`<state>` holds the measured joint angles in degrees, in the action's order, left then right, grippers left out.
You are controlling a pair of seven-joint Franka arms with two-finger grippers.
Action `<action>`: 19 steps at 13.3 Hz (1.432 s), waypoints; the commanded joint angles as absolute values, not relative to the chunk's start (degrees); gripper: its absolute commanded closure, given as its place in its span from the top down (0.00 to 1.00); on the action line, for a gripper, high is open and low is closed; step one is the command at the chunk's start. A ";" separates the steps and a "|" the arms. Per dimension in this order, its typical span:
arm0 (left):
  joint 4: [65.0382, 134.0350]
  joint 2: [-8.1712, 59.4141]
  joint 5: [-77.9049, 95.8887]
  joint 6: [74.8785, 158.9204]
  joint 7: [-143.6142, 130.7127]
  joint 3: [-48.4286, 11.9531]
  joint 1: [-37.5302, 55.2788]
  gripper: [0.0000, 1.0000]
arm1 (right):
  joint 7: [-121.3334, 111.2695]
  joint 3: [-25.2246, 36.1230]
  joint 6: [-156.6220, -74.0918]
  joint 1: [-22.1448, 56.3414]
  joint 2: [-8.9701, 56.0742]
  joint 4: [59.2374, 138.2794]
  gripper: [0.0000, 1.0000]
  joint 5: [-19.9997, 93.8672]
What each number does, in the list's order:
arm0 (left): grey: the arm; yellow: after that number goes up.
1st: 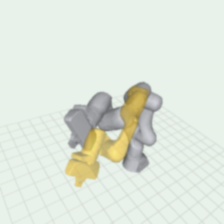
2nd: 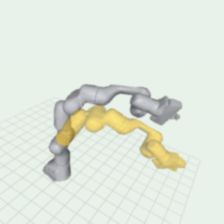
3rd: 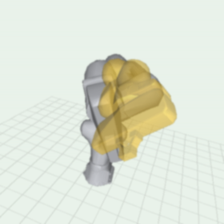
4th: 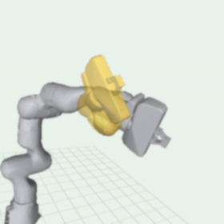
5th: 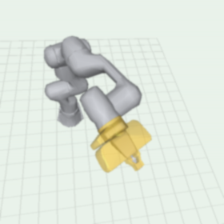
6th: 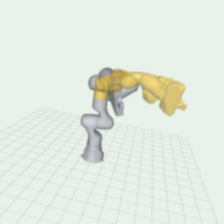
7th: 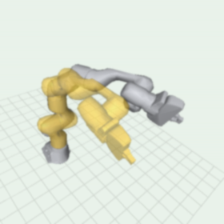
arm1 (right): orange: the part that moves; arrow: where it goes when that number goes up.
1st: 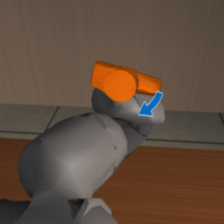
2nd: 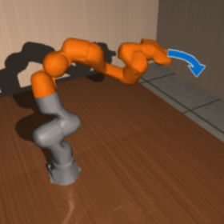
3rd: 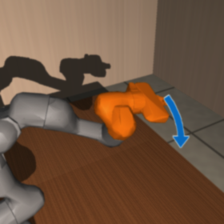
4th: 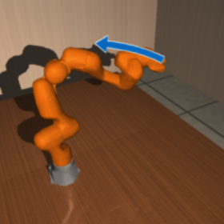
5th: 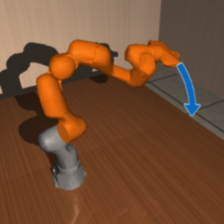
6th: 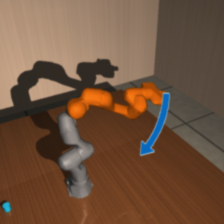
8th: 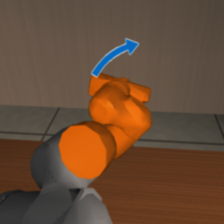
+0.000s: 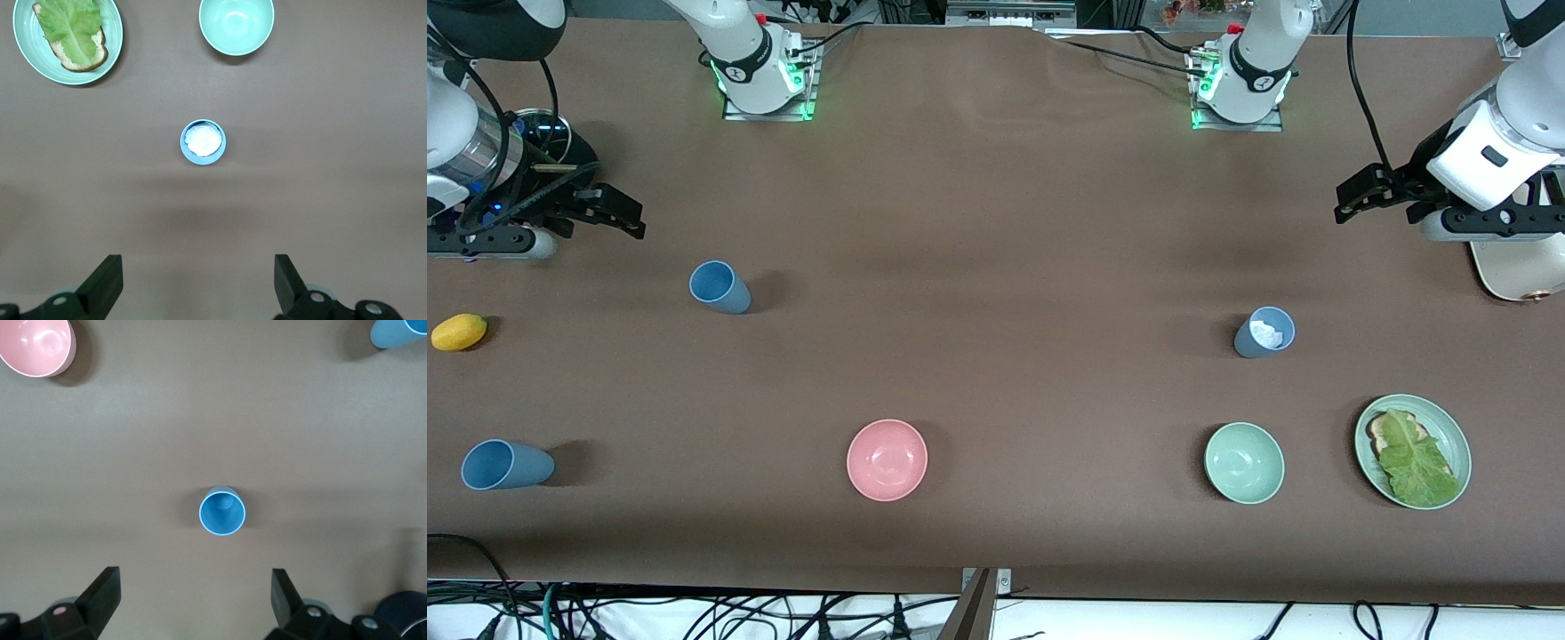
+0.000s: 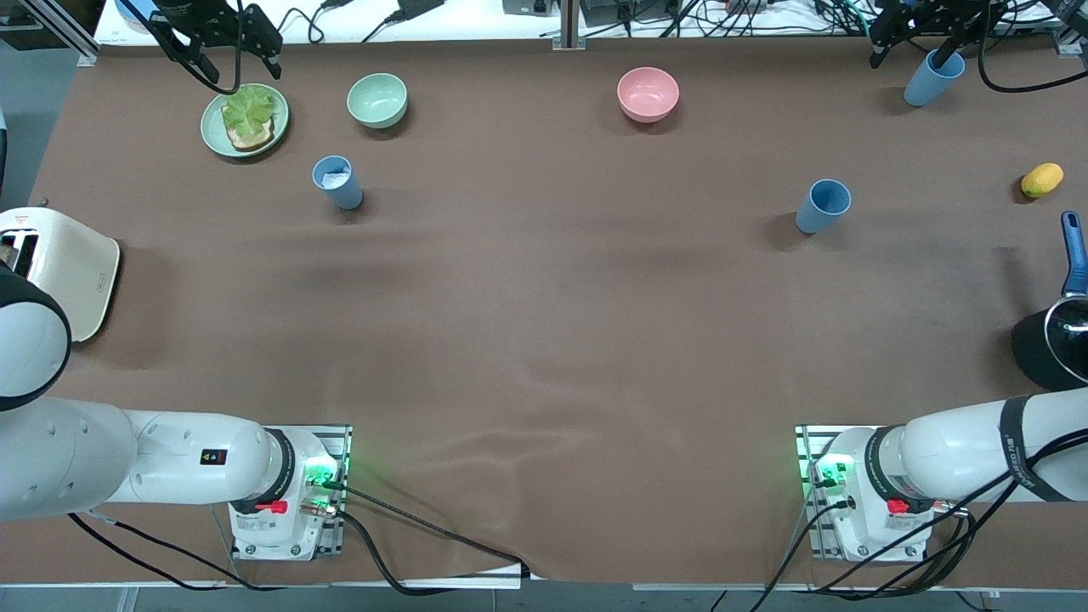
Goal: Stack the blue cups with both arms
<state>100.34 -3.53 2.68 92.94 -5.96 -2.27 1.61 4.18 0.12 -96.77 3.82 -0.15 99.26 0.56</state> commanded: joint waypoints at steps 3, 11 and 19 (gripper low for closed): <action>98.44 -2.81 3.25 90.88 -4.66 -2.20 1.41 1.00 | 4.57 -0.18 -96.07 3.43 0.44 98.35 1.00 -0.70; 98.44 -2.81 3.25 90.88 -4.66 -2.20 1.58 1.00 | 4.57 -0.18 -96.06 3.34 0.44 98.44 1.00 -0.70; 98.44 -2.72 3.34 90.09 -5.19 -2.20 1.58 1.00 | 4.66 -0.18 -96.06 3.34 0.44 98.70 1.00 -0.70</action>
